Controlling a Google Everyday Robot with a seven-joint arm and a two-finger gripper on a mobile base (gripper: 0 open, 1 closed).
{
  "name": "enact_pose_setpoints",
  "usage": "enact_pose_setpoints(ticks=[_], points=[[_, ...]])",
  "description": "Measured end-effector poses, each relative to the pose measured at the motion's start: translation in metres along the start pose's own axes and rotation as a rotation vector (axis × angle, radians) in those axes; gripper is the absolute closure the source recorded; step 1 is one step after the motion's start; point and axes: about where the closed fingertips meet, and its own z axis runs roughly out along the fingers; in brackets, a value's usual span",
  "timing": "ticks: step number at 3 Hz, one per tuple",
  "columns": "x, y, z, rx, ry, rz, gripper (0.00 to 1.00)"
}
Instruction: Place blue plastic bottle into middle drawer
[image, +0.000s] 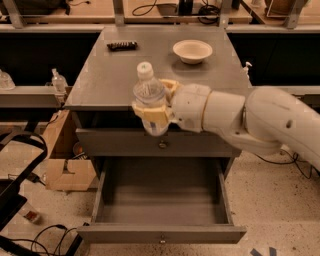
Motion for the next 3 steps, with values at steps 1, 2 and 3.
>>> enact_pose_setpoints(ticks=[1, 2, 3], points=[[0.061, 0.021, -0.005, 0.019, 0.005, 0.063, 1.00], [0.053, 0.020, -0.003, 0.014, 0.003, 0.055, 1.00], [0.064, 0.021, 0.010, -0.012, -0.003, 0.069, 1.00]])
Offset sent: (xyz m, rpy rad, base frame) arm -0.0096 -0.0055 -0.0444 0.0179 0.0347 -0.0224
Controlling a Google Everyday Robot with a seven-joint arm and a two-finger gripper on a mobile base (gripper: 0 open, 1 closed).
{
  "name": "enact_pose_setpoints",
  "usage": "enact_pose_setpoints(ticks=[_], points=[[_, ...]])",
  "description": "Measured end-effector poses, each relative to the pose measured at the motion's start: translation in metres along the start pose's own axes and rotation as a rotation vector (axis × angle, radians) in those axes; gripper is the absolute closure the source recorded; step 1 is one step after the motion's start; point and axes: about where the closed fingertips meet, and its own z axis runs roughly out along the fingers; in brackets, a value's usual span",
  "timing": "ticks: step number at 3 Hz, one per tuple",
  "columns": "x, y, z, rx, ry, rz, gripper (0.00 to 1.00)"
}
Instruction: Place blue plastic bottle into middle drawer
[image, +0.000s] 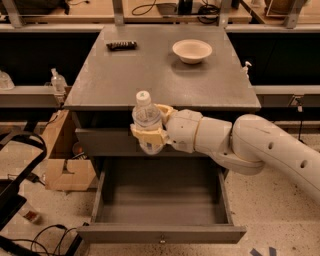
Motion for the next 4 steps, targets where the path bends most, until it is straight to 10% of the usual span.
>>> enact_pose_setpoints(ticks=[2, 4], points=[[0.123, 0.029, 0.055, -0.215, 0.020, 0.005, 1.00], [0.216, 0.048, 0.085, -0.321, 0.044, -0.015, 1.00]])
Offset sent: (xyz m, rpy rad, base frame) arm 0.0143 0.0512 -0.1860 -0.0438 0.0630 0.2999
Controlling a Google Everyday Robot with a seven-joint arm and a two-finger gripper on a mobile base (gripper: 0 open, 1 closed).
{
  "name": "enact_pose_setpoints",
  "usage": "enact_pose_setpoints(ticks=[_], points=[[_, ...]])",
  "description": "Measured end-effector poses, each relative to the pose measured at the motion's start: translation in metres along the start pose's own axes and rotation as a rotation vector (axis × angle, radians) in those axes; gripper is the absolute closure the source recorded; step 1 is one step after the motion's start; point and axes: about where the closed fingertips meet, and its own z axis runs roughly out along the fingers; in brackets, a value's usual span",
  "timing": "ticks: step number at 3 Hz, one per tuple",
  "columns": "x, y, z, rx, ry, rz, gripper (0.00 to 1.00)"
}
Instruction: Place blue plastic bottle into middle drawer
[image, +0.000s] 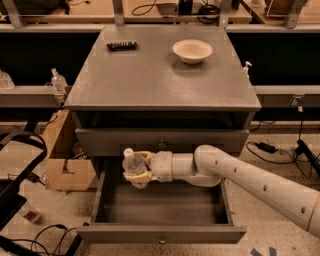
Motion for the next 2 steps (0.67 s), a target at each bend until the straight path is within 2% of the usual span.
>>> enact_pose_setpoints(ticks=[2], points=[[0.077, 0.021, 0.041, -0.030, -0.054, 0.070, 1.00]])
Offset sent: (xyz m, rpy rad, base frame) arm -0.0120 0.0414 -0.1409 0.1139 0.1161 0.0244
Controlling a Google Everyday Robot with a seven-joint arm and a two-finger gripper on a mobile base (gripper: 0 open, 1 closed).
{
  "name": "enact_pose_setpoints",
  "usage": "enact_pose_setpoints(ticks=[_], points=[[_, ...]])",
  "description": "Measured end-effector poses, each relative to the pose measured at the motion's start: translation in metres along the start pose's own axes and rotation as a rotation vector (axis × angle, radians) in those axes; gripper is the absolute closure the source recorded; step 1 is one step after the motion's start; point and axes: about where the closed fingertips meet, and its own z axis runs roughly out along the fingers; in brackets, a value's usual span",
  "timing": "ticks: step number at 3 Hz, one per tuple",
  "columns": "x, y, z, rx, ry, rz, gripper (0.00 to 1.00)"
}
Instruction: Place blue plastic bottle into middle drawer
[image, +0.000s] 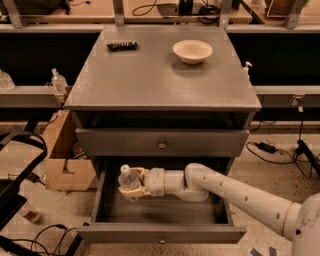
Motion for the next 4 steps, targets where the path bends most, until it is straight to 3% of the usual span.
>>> enact_pose_setpoints(ticks=[3, 4], points=[[0.094, -0.001, 0.029, -0.009, -0.016, 0.095, 1.00], [0.108, -0.004, 0.031, -0.007, -0.011, 0.106, 1.00]])
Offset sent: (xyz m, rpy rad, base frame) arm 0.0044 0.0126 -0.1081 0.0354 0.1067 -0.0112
